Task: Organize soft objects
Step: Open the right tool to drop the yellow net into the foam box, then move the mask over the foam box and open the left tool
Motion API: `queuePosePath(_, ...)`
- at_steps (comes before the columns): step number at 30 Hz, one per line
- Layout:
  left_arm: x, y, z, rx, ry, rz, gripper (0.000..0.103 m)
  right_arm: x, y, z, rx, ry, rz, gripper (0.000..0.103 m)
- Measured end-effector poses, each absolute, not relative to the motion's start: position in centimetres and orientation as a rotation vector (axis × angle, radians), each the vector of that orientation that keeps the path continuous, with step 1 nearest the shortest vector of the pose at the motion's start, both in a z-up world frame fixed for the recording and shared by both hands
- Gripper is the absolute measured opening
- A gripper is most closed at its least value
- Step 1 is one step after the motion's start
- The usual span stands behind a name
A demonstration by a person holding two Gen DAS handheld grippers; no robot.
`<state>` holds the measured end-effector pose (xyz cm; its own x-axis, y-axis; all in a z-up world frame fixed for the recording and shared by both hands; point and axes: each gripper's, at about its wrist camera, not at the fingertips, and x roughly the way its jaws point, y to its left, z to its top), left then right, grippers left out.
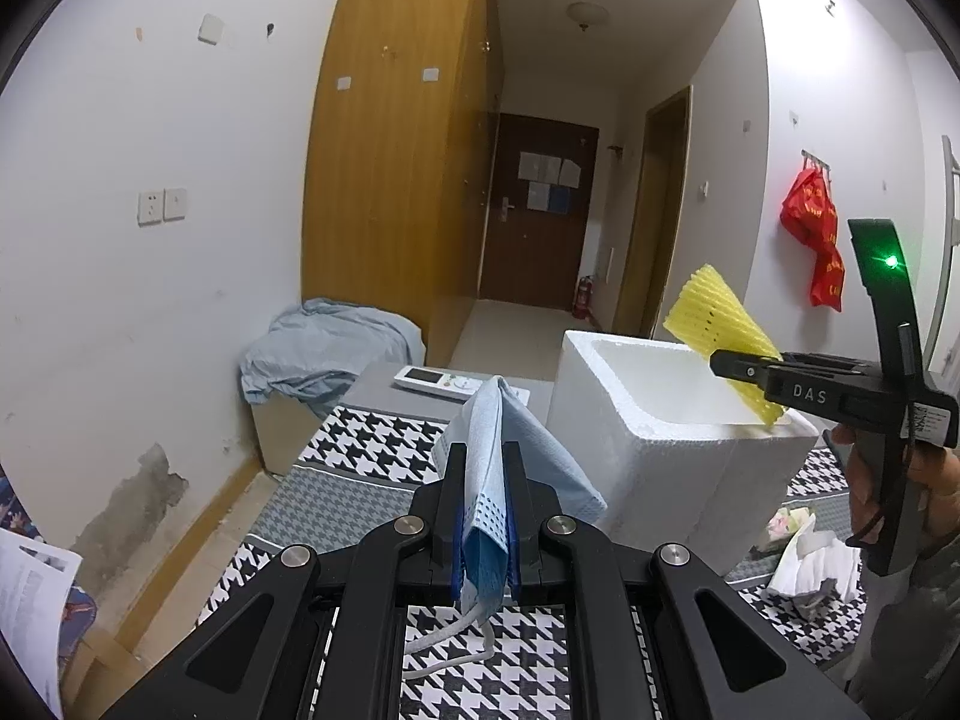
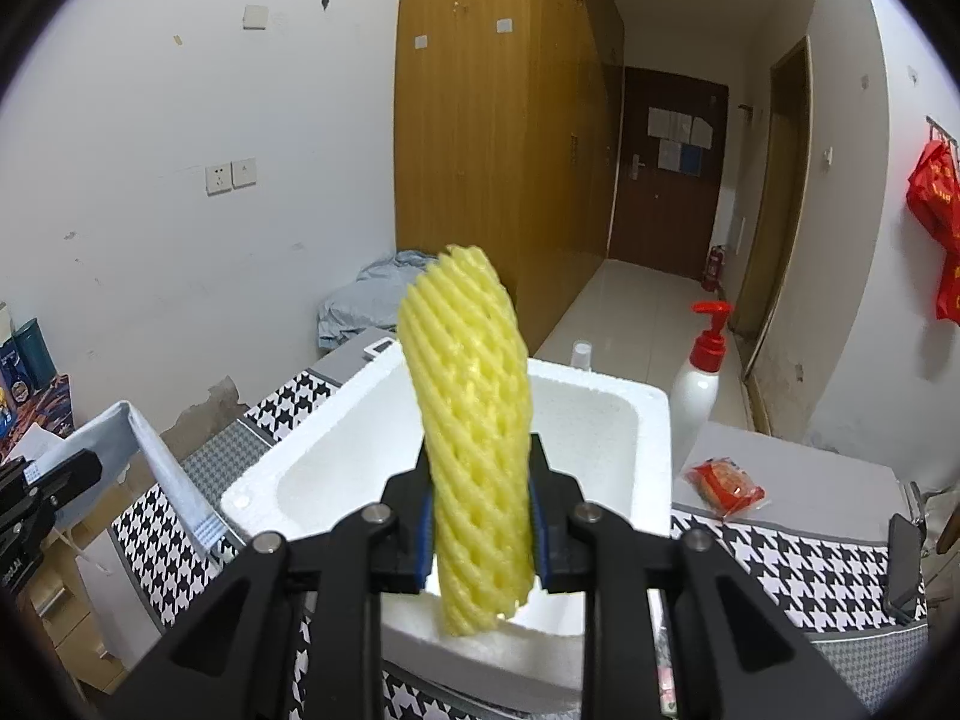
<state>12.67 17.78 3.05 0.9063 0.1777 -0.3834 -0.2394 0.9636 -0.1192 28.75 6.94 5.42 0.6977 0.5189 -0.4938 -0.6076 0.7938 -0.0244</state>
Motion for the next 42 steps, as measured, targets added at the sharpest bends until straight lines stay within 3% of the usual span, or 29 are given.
queuePosePath(4, 12.7, 17.9, 3.1, -0.164, 0.376, 0.220, 0.011, 29.1, 7.2, 5.1, -0.199, 0.506, 0.647, 0.054)
queuePosePath(6, 12.7, 17.9, 3.2, -0.163, 0.373, 0.222, 0.010, 28.9, 7.3, 5.2, -0.205, 0.487, 0.646, 0.059)
queuePosePath(9, 12.5, 17.9, 3.4, -0.163, 0.365, 0.225, 0.011, 28.7, 7.1, 5.3, -0.205, 0.469, 0.641, 0.084)
queuePosePath(11, 12.3, 17.9, 3.5, -0.166, 0.357, 0.231, 0.011, 28.6, 6.8, 5.5, -0.189, 0.456, 0.639, 0.092)
queuePosePath(16, 11.8, 18.1, 3.9, -0.177, 0.344, 0.236, 0.011, 28.2, 5.9, 5.9, -0.164, 0.448, 0.645, 0.097)
queuePosePath(42, 13.2, 15.5, 8.4, -0.114, 0.281, 0.174, 0.010, 24.7, -0.5, 5.9, -0.138, 0.386, 0.614, 0.098)
